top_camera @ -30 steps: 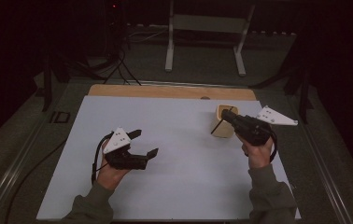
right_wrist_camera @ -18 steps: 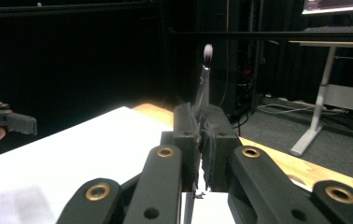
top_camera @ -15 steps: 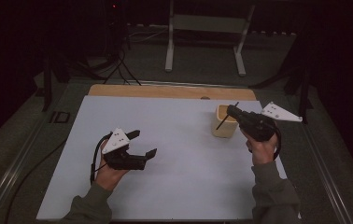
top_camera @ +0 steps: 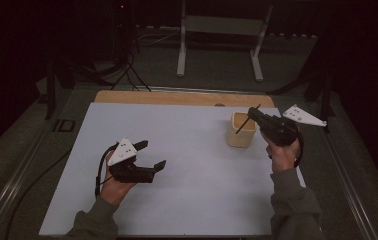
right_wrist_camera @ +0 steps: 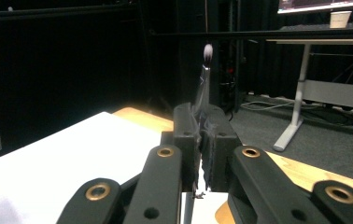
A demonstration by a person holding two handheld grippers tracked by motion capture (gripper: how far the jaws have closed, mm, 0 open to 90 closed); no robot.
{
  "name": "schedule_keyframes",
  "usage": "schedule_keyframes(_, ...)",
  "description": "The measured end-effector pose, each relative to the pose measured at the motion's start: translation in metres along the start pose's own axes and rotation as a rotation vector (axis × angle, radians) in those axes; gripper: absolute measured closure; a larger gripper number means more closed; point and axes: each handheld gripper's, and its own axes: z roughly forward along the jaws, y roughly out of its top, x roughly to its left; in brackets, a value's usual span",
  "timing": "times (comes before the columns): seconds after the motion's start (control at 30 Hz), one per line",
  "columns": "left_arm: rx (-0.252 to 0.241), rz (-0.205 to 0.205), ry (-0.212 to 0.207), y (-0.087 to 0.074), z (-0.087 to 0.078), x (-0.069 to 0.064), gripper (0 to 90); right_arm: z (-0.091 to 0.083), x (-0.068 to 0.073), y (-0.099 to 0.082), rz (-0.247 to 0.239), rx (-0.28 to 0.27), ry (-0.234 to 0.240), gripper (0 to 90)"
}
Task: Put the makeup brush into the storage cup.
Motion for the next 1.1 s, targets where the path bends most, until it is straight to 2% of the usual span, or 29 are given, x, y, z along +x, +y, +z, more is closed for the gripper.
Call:
schedule_keyframes(0.5,0.016,-0.004,0.007,-0.006,-0.003,0.004,12.3,0.001,-0.014,0.000,0.017,0.002,-0.062,85.3)
schedule_keyframes(1.1,0.037,-0.025,0.038,-0.022,-0.016,0.012,12.0,0.001,-0.027,0.001,0.020,0.008,-0.150,85.3)
